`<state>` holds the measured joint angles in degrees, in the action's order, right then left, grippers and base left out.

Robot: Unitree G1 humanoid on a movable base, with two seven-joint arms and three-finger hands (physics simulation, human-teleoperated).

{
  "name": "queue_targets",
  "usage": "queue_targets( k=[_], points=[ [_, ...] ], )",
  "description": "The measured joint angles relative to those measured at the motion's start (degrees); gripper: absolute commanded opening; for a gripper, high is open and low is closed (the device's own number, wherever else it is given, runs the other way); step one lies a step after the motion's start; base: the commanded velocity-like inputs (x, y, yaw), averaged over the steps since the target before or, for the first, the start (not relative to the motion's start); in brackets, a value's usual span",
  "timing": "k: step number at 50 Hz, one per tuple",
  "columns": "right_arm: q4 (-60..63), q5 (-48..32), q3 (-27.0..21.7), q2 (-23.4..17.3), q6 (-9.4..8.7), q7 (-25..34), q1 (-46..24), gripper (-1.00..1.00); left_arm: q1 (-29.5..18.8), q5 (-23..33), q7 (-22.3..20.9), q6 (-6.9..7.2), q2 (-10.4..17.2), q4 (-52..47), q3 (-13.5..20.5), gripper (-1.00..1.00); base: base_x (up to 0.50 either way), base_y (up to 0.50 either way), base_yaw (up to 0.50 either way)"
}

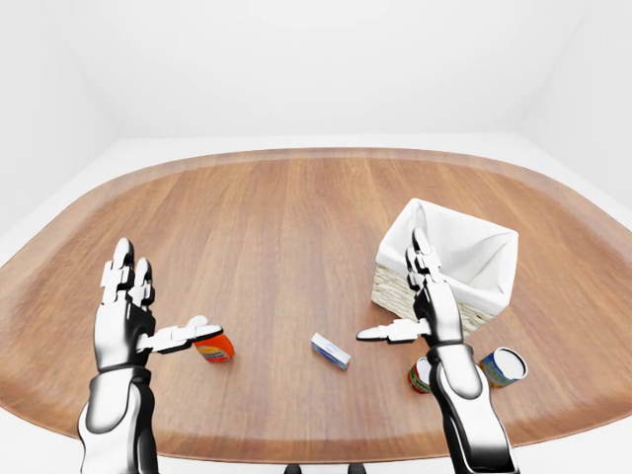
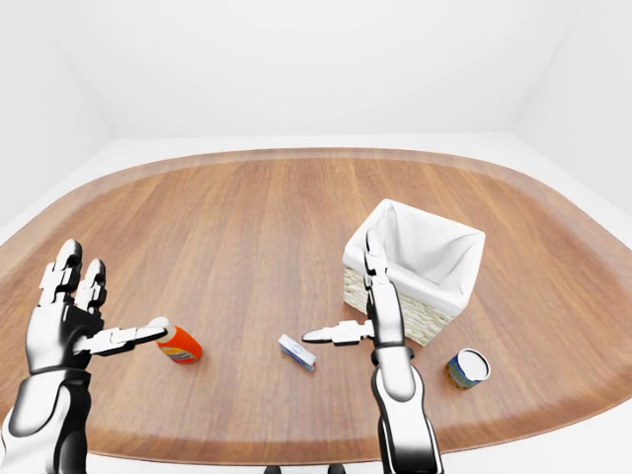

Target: Pick up the ketchup, and put it in the basket.

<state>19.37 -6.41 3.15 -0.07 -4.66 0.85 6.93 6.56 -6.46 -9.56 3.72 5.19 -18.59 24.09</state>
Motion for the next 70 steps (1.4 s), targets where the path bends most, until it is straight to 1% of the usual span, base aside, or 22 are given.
queue_targets(
  k=[4,8,22,31,45,58,70],
  points=[
    [0.26,0.02,0.01,0.01,-0.15,-0.01,0.15,1.0,-0.37,0.1,0.09,-0.63,0.43,1.44,0.58,1.0,0.0,0.0,0.0],
    [0.45,0.02,0.03,0.0,-0.24,-0.04,0.24,1.0,-0.92,0.26,0.32,-1.55,0.94,3.5,0.83,1.0,0.0,0.0,0.0],
    [0.51,0.09,0.0,-0.01,0.02,-0.05,0.51,1.0,-2.52,1.03,1.48,-5.92,2.42,11.65,-0.18,1.0,0.0,0.0,0.0],
    [1.04,0.02,0.11,-0.01,-0.17,-0.1,0.73,1.0,-3.31,1.35,2.24,-8.68,3.01,16.26,-1.39,1.0,0.0,0.0,0.0],
    [1.87,-0.34,0.45,-0.01,-0.34,-0.21,0.89,1.0,-4.79,1.3,3.28,-8.72,4.22,22.08,-2.21,1.0,0.0,0.0,0.0],
    [3.05,-0.68,0.68,-0.07,-0.34,-0.31,1.72,1.0,-7.72,0.77,5.06,-8.72,6.24,31.36,-3.18,1.0,0.0,0.0,0.0],
    [3.95,-0.98,0.99,-0.08,-0.34,-0.45,2.18,1.0,-9.6,0.29,6.23,-8.72,7.51,38.81,-4.27,1.0,0.0,0.0,0.0]
  ],
)
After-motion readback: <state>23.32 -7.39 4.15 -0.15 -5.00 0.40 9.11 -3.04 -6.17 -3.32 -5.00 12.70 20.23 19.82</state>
